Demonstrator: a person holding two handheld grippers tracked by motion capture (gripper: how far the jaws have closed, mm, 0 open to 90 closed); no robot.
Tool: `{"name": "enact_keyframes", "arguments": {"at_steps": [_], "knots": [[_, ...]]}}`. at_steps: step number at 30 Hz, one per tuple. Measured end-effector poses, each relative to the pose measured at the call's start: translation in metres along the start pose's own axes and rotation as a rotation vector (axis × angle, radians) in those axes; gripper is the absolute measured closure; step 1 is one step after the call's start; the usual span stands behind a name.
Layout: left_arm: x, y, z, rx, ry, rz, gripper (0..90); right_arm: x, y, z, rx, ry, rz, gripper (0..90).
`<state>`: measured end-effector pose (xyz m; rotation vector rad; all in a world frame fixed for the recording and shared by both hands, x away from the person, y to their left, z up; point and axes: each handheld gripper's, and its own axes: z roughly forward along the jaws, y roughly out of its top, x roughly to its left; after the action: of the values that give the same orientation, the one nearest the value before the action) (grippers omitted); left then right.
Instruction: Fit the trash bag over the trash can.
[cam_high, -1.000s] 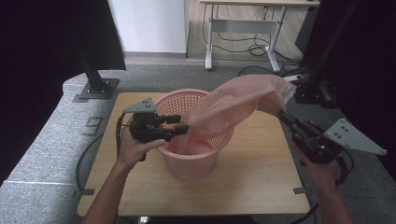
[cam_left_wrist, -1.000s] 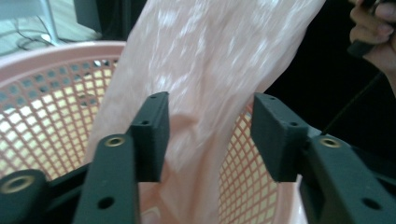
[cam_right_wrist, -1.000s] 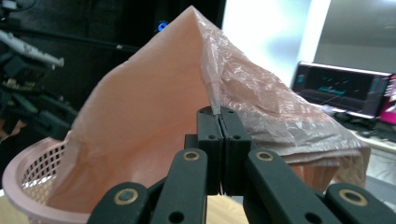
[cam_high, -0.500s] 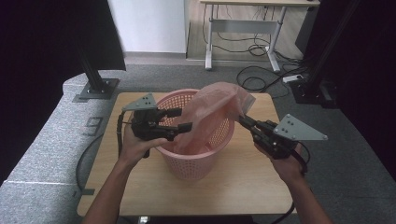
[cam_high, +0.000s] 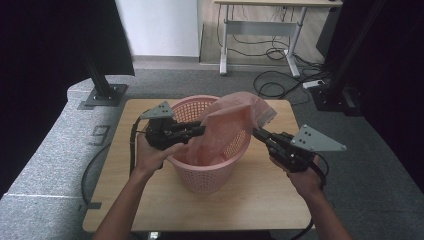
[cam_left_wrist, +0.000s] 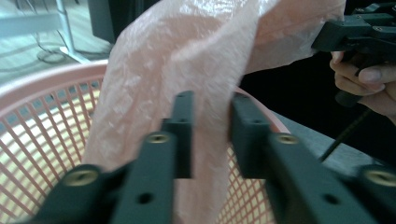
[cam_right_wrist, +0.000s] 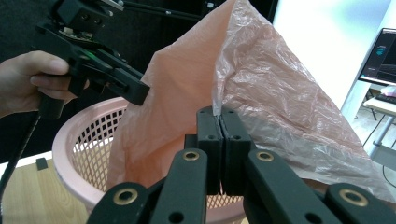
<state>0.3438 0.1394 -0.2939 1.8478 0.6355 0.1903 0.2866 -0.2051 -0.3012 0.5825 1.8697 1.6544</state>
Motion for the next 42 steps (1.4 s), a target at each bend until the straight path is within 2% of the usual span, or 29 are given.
{"name": "enact_keyframes", "arguments": {"at_steps": [3,5,8,11,15,17,22,28,34,40,42], "knots": [[0.003,-0.003,-0.005,-0.006,-0.006,-0.023,88.8,-0.002,-0.005,-0.005,-0.001,-0.001,0.009,84.7],[0.006,-0.007,-0.010,-0.014,-0.013,-0.043,89.4,-0.003,-0.009,-0.009,-0.008,0.009,0.026,80.7],[0.012,-0.013,-0.018,-0.035,-0.038,-0.084,89.5,-0.003,-0.018,-0.016,-0.013,0.012,0.045,68.3],[0.017,-0.019,-0.025,-0.057,-0.047,-0.114,89.6,-0.003,-0.030,-0.023,-0.019,0.028,0.072,59.8],[0.022,-0.026,-0.033,-0.070,-0.050,-0.130,89.6,-0.003,-0.045,-0.033,-0.024,0.046,0.097,55.3],[0.024,-0.028,-0.036,-0.075,-0.047,-0.138,89.6,-0.005,-0.053,-0.039,-0.036,0.055,0.125,54.1],[0.028,-0.032,-0.041,-0.087,-0.046,-0.160,89.6,-0.008,-0.064,-0.047,-0.015,0.039,0.142,53.1],[0.029,-0.038,-0.041,-0.082,-0.039,-0.172,89.6,0.002,-0.072,-0.037,0.023,0.079,0.151,50.9],[0.030,-0.040,-0.041,-0.082,-0.028,-0.181,89.6,0.008,-0.083,-0.028,0.057,0.095,0.176,49.2],[0.032,-0.040,-0.042,-0.081,-0.021,-0.189,89.6,0.010,-0.086,-0.019,0.090,0.063,0.136,49.5],[0.032,-0.040,-0.042,-0.080,-0.020,-0.196,89.6,0.008,-0.088,-0.016,0.092,0.061,0.145,49.5]]}}
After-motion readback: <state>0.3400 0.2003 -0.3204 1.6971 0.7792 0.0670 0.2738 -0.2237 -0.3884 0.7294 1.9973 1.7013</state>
